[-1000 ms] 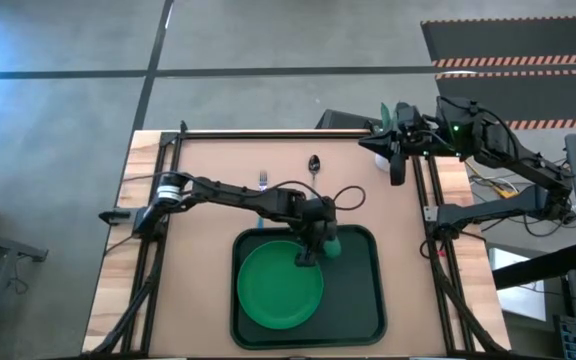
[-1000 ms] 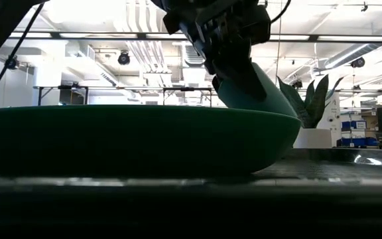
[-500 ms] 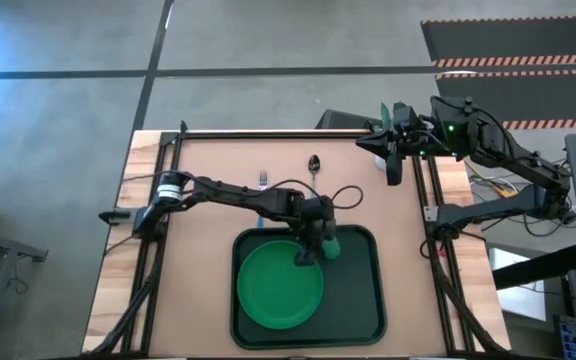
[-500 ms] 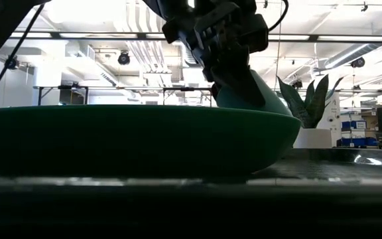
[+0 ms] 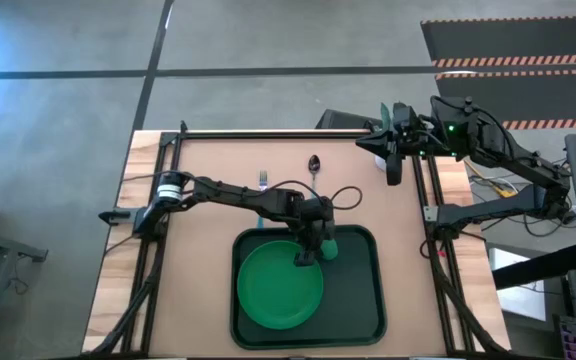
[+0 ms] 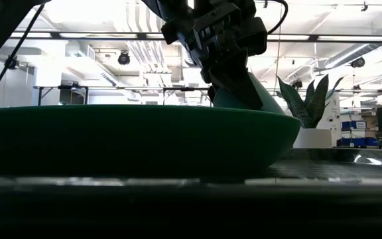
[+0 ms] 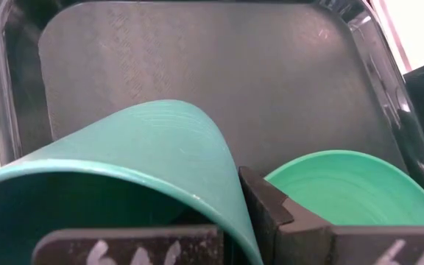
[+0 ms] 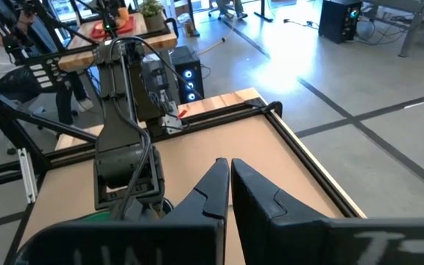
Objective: Pick and place plate/cup/fork/spoon on tray
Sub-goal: Put the green cup on the green tray to the top left of the green plate
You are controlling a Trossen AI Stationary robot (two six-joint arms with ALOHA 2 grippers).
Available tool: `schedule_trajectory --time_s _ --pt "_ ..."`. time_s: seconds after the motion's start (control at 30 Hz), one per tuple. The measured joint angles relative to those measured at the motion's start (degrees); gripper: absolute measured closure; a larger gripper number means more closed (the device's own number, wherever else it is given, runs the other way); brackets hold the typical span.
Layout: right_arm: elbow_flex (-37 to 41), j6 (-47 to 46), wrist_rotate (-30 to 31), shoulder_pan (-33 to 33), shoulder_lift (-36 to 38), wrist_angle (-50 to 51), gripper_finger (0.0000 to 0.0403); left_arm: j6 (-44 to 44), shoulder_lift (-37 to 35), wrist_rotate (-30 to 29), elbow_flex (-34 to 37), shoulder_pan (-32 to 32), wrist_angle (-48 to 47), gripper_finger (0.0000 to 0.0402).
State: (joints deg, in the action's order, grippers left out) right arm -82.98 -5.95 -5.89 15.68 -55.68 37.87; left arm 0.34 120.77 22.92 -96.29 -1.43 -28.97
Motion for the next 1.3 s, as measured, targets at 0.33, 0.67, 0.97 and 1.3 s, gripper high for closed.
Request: schedule_trajectory --time_s 0.33,0.67,0.97,1.3 --pt "0.0 0.0 -0.1 0.0 0.0 0.0 0.0394 0.0 0.0 0.0 -0.1 0.0 0.3 0.0344" --pt "0.0 0.0 -0.2 0.0 0.0 0.5 0.0394 0.5 0.0 -0.4 -0.5 0.0 1.8 0.0284" --pt "0.0 -0.4 -0.3 0.0 0.0 0.9 0.0394 3.3 -0.3 -0.9 -1.3 0.0 2.0 0.0305" --pt "0.0 -0.6 -0.3 0.0 0.1 0.9 0.0394 3.1 -0.3 -1.3 -1.0 0.7 1.9 0.039"
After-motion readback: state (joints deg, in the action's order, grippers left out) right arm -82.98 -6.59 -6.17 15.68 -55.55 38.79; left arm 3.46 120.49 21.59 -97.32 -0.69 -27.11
